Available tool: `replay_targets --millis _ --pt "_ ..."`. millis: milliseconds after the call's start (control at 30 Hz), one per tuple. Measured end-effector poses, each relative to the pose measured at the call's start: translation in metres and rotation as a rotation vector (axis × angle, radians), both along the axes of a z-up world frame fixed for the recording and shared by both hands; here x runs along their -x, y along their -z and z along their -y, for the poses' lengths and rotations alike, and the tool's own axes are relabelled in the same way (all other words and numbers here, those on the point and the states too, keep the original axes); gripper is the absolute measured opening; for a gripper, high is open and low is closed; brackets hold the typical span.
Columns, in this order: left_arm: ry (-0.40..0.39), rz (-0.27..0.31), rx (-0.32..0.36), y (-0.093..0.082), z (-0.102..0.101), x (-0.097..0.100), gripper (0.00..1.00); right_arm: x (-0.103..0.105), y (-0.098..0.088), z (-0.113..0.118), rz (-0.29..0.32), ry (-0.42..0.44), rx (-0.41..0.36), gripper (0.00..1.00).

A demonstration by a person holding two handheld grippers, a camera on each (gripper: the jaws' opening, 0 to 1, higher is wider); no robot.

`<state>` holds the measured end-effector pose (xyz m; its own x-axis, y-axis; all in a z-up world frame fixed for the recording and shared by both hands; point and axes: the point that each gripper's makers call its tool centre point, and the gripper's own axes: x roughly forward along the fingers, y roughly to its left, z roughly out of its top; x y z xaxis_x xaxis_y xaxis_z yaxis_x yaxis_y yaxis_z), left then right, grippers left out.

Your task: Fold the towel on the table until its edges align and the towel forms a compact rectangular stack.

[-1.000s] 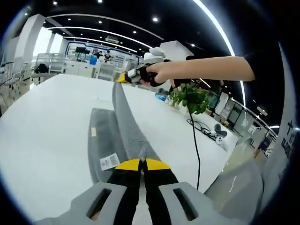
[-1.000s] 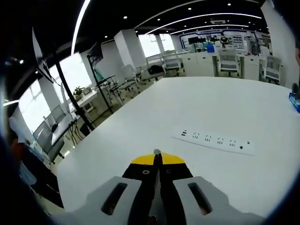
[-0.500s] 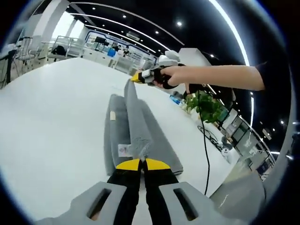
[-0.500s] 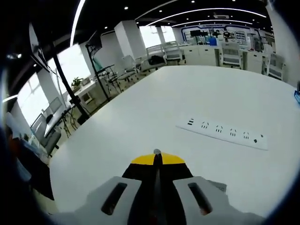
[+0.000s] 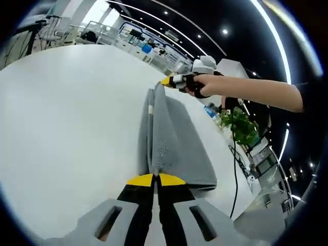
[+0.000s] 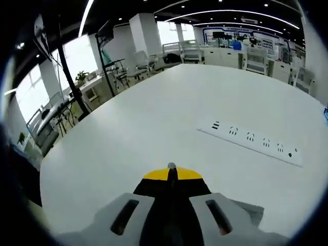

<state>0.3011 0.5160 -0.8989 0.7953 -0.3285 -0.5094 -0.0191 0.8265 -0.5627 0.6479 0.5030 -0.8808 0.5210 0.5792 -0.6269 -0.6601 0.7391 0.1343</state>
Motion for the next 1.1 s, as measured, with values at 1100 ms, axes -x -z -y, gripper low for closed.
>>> replay_targets --millis 1100 --pt "0.206 0.128 -0.11 -0.04 0.007 -0.031 0.41 0.031 -0.008 0.069 0.015 0.016 -0.024 0.23"
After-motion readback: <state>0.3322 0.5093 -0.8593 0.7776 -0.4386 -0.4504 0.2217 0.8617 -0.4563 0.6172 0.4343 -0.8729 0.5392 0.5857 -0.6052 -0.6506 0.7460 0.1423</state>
